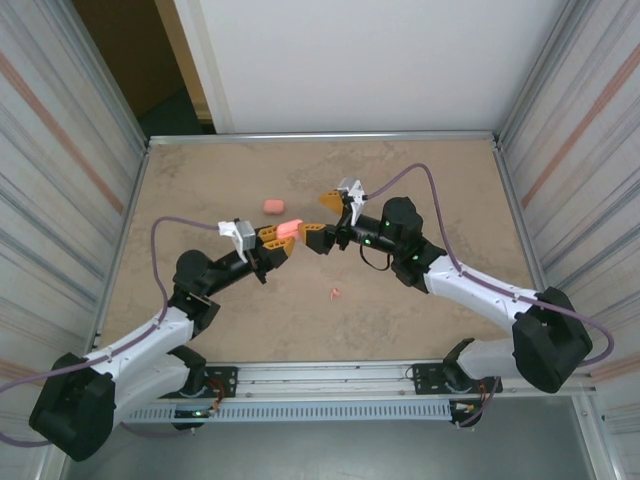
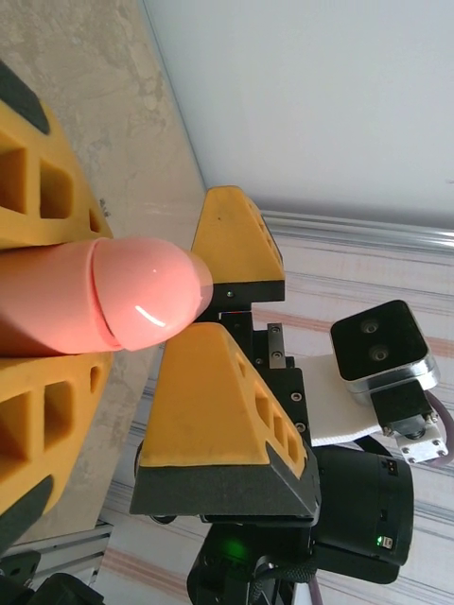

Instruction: Insert the wireless bluetooth earbuds into the charging case

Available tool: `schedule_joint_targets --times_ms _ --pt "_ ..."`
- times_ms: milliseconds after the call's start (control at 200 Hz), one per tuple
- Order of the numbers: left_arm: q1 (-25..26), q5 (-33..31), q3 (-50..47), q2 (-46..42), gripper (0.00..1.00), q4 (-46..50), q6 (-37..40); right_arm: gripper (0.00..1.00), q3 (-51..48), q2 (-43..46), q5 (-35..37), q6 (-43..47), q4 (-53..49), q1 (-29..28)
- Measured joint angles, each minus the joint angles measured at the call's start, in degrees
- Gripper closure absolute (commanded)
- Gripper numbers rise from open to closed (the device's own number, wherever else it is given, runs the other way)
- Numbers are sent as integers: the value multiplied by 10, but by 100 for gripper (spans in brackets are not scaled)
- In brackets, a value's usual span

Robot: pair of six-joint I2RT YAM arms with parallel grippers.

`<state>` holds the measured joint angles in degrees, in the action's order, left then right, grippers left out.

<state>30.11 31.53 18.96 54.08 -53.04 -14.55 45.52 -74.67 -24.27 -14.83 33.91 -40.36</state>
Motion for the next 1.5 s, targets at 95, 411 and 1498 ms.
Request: schedule_joint_targets --times_ms 95,411,1498 --pt "0 2 0 0 100 7 3 3 9 -5 2 0 0 4" --pt "10 23 0 -11 100 9 13 2 20 -15 6 0 -1 10" --pt "10 -16 0 -137 100 164 84 11 -27 160 127 5 -430 41"
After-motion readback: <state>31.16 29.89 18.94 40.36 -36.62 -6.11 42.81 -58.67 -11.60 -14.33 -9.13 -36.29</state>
